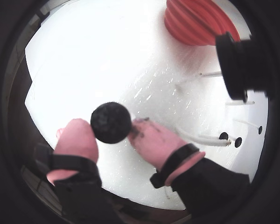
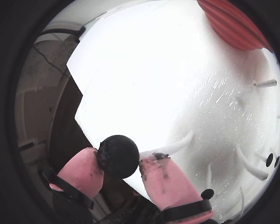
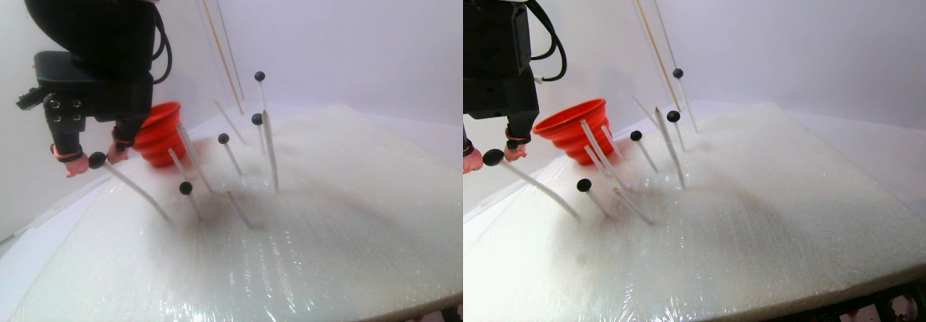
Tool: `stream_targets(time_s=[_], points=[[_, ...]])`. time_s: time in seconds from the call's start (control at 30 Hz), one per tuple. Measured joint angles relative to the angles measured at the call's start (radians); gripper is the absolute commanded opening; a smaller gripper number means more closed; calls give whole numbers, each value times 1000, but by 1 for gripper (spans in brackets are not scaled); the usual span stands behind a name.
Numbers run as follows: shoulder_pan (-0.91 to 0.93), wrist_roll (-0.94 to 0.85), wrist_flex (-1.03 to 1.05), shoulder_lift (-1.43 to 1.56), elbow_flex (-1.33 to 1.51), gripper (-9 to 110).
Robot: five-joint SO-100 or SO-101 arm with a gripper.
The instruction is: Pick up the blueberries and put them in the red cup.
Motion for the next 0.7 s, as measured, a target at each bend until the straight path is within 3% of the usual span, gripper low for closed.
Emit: stream_targets(time_s=[0.7], points=[[0, 12, -32, -15, -18, 13]])
